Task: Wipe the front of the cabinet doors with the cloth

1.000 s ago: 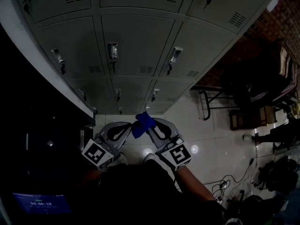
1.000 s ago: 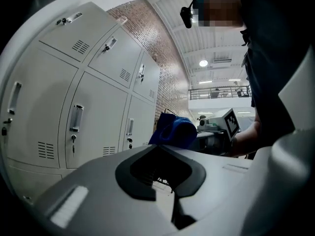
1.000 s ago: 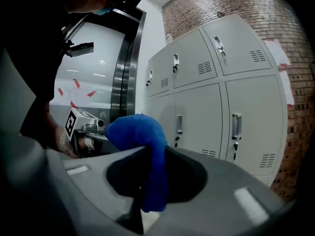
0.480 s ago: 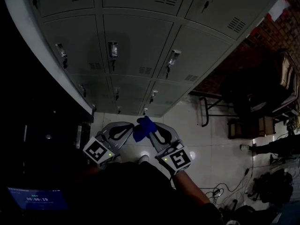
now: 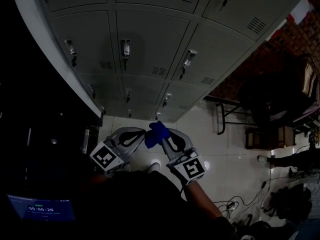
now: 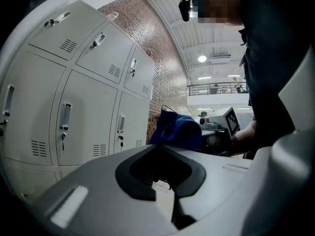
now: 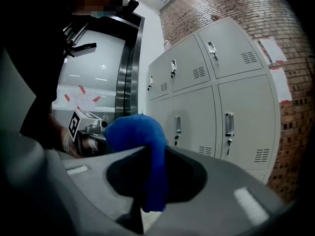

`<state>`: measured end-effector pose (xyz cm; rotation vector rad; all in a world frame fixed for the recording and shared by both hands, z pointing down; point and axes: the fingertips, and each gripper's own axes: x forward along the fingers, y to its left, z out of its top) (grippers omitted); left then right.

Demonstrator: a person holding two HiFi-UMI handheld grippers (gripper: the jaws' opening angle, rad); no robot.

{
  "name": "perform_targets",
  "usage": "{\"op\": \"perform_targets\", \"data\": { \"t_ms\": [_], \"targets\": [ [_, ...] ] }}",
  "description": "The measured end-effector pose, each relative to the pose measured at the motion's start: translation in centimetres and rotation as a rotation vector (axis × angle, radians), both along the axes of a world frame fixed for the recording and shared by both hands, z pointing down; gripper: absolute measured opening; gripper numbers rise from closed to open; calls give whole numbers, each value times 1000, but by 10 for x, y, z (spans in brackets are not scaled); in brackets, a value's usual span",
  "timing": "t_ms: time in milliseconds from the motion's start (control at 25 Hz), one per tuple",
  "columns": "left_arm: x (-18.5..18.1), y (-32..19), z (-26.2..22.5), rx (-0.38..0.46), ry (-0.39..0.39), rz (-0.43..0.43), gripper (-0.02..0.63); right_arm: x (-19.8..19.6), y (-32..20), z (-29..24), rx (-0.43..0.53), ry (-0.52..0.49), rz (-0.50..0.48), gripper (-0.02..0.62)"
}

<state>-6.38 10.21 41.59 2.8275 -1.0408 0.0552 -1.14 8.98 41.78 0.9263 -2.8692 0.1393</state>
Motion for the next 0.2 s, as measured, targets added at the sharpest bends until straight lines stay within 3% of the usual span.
{"op": "perform_targets", "data": {
  "t_ms": [200],
  "targets": [
    [-2, 4, 4, 9, -1, -2, 0, 1, 6, 4, -9, 8, 0, 69]
  ]
}}
